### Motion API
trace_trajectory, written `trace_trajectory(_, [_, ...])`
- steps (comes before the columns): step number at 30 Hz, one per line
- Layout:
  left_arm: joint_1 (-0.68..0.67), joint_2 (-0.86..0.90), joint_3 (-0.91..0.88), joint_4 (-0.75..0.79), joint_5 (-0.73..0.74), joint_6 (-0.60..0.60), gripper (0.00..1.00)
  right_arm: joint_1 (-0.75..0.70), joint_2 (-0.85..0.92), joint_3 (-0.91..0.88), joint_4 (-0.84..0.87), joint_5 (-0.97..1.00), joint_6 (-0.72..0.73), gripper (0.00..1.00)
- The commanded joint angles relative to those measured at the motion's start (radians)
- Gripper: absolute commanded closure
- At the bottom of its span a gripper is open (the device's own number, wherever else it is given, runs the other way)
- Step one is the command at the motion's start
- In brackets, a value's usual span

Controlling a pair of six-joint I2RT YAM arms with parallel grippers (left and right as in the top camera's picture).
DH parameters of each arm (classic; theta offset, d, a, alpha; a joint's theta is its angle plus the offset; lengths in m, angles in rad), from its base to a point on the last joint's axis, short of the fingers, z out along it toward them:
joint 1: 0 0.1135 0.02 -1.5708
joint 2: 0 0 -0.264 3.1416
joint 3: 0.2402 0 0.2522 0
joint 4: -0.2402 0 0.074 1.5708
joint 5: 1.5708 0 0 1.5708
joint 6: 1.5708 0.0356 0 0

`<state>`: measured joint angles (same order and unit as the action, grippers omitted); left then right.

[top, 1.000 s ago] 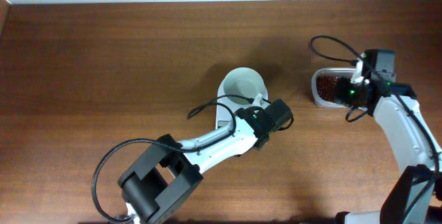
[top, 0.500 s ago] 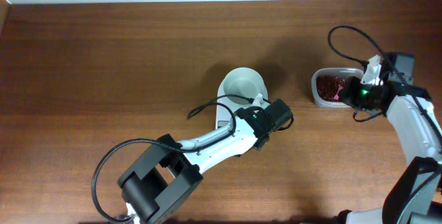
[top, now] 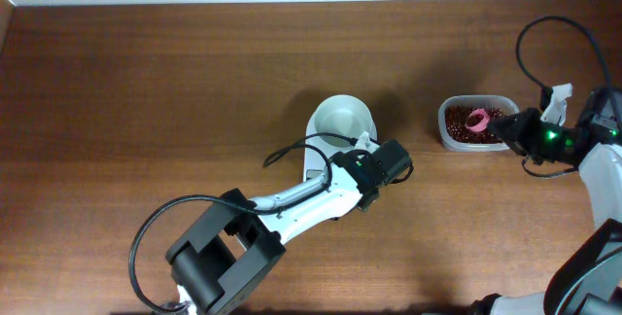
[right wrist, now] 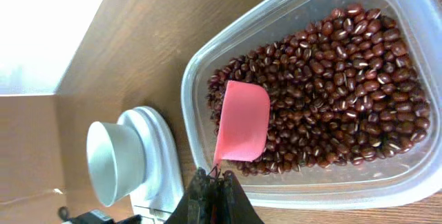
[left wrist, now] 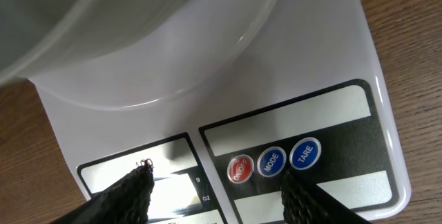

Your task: Scoop and weigh 50g on scale

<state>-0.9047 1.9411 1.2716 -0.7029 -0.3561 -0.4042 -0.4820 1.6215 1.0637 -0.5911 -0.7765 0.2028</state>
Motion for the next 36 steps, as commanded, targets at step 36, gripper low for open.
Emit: trace_trajectory(36, [-0.001,0.017,-0.011,-0.038,0.027,0.002,0.34,0.142,0.006,-0.045,0.005,-0.581,-0.03,0.96])
